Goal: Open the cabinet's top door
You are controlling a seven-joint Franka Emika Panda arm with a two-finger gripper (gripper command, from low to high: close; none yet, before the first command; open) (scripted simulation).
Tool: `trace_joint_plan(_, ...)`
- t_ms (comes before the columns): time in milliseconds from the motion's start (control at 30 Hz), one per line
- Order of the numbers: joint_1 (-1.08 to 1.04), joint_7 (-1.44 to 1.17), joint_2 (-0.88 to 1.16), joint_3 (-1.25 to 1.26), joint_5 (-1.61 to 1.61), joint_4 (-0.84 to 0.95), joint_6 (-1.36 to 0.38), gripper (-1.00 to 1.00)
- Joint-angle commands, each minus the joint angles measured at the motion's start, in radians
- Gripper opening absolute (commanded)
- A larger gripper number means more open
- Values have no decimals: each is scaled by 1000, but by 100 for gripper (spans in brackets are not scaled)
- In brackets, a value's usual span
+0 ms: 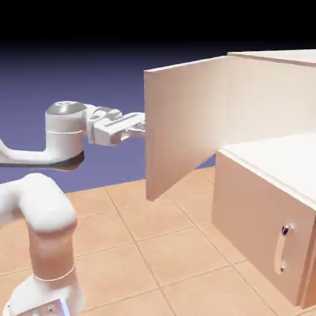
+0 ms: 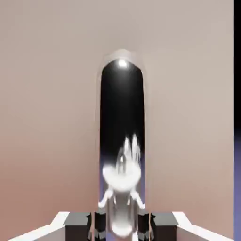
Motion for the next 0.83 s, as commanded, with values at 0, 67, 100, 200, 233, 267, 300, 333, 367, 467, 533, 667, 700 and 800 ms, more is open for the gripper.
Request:
trace_joint_plan(0,-2,4,18,36,36,18,-33,-100)
trace_joint_plan(67,-13,13,57,109,104,59,-97,-100)
trace_joint_plan(100,-22,19,78,145,137,83,-129,-100)
trace_joint_plan(200,-67,36,145,254,230,165,-229,-100)
trace_joint_plan(233,-88,42,168,290,259,197,-262,-100)
trace_joint_plan(267,-112,48,191,326,287,230,-296,-100)
trace_joint_plan(300,-138,53,213,363,313,265,-330,-100)
trace_joint_plan(333,-167,59,235,399,338,301,-364,-100)
trace_joint_plan(367,-197,64,255,434,361,337,-396,-100)
trace_joint_plan(467,-295,75,306,534,420,445,-489,-100)
trace_joint_plan(533,-366,80,333,599,453,518,-547,-100)
trace_joint_plan(667,-511,82,365,718,508,658,-651,-100)
trace_joint_plan(700,-547,81,369,746,520,692,-675,-100)
trace_joint_plan(800,-628,75,372,805,544,768,-726,-100)
